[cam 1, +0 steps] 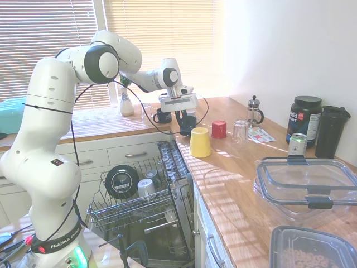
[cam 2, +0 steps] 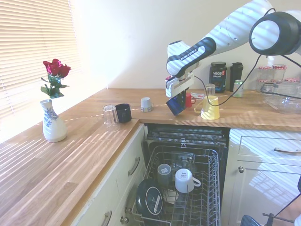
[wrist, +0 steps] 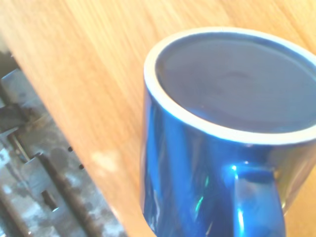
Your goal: Unload the mug from the dish rack
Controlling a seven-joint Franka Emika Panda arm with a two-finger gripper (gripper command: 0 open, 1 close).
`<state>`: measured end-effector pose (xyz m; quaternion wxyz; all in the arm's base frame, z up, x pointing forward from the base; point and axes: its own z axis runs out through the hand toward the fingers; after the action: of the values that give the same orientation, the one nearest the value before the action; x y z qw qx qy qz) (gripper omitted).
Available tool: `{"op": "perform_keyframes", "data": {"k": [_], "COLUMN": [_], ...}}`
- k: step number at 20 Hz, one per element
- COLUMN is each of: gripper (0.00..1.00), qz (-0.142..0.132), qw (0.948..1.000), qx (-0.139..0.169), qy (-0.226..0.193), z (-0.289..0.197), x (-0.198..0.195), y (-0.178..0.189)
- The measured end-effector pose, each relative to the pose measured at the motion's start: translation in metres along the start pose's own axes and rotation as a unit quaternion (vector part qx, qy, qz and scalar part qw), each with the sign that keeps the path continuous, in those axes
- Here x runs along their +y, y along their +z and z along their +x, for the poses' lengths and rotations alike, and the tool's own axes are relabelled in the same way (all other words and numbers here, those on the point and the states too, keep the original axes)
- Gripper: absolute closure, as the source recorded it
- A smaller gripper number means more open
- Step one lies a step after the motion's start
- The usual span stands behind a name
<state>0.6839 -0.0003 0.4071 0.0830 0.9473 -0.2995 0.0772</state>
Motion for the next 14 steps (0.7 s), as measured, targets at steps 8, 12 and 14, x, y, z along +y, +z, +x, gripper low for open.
{"op": "perform_keyframes", "data": {"k": [8,12,14], "gripper": [1.00,1.00,1.00], "qz": [-0.016,-0.020,-0.020], "qw": [0.9996,0.9993,0.9993], "qx": [-0.024,-0.031,-0.030], "qy": [-0.004,0.001,0.005], "z": [0.003,0.008,0.011], "x": [0.002,0.000,0.003], "y": [0.040,0.060,0.062]}}
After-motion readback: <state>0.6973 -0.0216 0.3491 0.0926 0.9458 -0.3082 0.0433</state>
